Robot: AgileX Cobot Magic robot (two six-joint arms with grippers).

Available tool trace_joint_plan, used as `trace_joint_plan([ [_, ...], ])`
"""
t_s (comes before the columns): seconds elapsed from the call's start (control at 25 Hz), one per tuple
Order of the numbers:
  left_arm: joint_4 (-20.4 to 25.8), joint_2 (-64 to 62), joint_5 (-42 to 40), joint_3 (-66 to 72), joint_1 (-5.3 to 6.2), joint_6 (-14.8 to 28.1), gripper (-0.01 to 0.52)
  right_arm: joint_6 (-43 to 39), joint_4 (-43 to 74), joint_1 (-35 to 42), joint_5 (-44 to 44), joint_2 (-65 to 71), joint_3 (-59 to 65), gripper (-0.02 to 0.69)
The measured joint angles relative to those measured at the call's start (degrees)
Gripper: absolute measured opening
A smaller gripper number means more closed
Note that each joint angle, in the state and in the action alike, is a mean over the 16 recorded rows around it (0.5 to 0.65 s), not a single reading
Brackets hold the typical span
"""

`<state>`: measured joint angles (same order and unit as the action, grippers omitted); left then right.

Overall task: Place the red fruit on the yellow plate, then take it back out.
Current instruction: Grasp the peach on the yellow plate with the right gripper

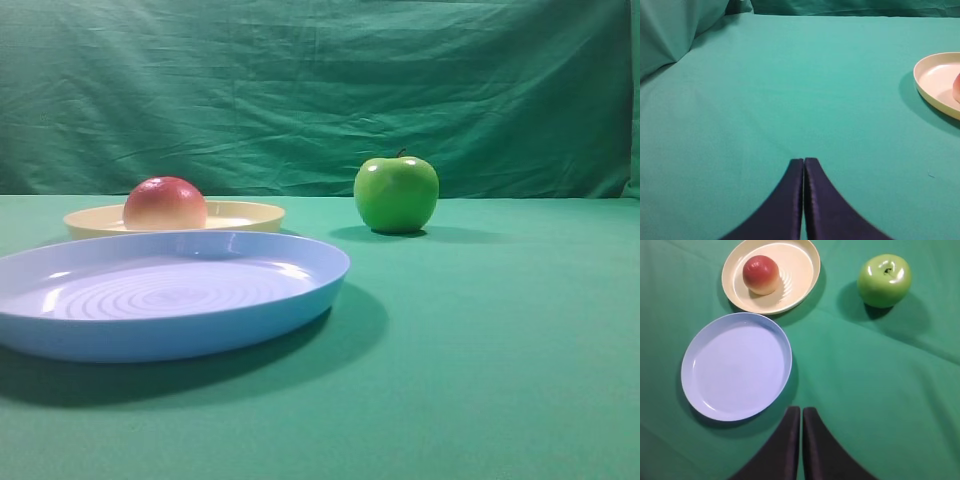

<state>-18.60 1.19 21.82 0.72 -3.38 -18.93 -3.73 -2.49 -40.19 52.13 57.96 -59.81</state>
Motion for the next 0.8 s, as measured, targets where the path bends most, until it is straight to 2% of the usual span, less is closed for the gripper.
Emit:
trace_joint_plan([
  [0.4,0.0,0.0,0.0,0.0,0.00,0.0,0.000,-10.0,10.5,2.4,-8.3,-21.0,15.3,0.000],
  [0.8,0.0,0.0,0.0,0.0,0.00,0.0,0.000,-17.8,19.3,17.9,-19.5,-39.0,31.9,0.000],
])
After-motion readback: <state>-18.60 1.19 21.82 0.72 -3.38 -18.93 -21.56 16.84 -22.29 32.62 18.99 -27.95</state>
